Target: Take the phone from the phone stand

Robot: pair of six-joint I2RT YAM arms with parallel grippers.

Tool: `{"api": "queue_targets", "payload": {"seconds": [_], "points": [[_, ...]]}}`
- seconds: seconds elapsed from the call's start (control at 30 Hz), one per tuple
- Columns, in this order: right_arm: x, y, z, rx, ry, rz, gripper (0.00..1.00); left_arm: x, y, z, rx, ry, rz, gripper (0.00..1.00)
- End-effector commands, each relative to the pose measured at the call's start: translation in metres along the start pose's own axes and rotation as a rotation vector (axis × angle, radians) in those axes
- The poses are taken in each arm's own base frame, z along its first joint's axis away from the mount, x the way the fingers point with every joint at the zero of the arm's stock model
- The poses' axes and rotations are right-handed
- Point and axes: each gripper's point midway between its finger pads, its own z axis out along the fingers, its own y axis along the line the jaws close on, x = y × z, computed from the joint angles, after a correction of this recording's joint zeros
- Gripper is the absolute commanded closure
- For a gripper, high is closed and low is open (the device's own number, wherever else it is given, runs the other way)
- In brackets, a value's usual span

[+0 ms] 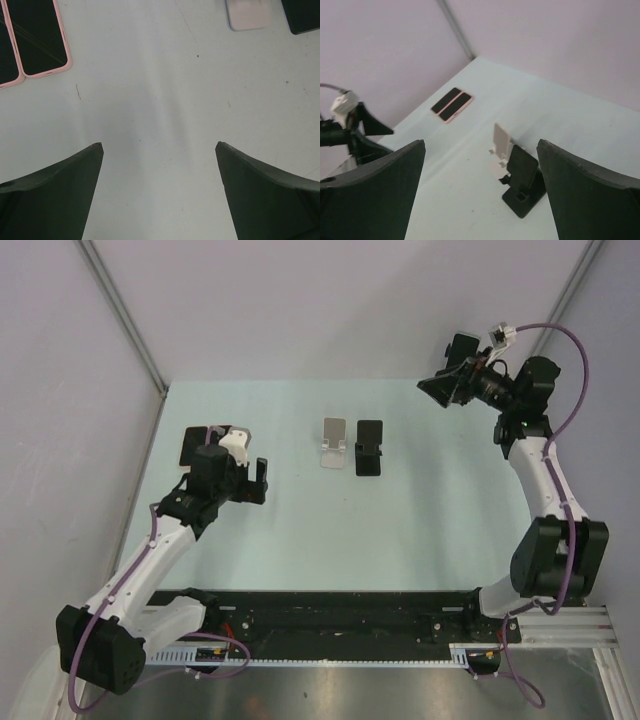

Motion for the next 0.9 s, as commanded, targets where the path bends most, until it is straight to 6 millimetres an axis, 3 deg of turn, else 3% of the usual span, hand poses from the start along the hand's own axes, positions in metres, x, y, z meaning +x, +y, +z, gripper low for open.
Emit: {"api": "queue_targets", "payload": {"seconds": [0.0, 0.1, 0.13, 0.33, 0.37, 0.4, 0.43, 0.6, 0.67, 0.87], "points": [[0.055, -0.038, -0.016, 0.364, 0.166, -0.041, 0.00, -0.011, -0.004, -0.003, 0.021, -0.054, 0.023, 0.00], [0.070, -0.042, -0.010, 0.483, 0.163, -0.032, 0.00, -0.010, -0.004, -0.003, 0.020, -0.051, 0.022, 0.00], [0.083, -0.055, -0.016, 0.572, 0.167, -0.013, 0.00, -0.010, -0.004, -0.004, 0.020, -0.054, 0.021, 0.00], [0.149, -0.067, 0.003, 0.784, 0.234, -0.010, 0.05, -0.009, -0.004, -0.003, 0.018, -0.051, 0.022, 0.00], [0.168, -0.071, 0.006, 0.798, 0.260, 0.001, 0.07, -0.009, -0.004, -0.003, 0.021, -0.050, 0.020, 0.00], [0.184, -0.063, 0.014, 0.784, 0.284, 0.021, 0.07, -0.010, -0.005, -0.003, 0.023, -0.051, 0.020, 0.00], [0.188, -0.069, 0.016, 0.815, 0.268, 0.014, 0.09, -0.010, -0.005, -0.003, 0.026, -0.054, 0.019, 0.00], [0.254, -0.070, 0.035, 0.828, 0.363, 0.029, 0.17, -0.009, -0.007, -0.003, 0.035, -0.049, 0.017, 0.00], [0.272, -0.063, 0.044, 0.823, 0.389, 0.021, 0.21, -0.010, -0.007, -0.003, 0.037, -0.050, 0.016, 0.00], [0.321, -0.067, 0.048, 0.864, 0.462, 0.038, 0.30, -0.011, -0.007, -0.005, 0.036, -0.058, 0.016, 0.00]]}}
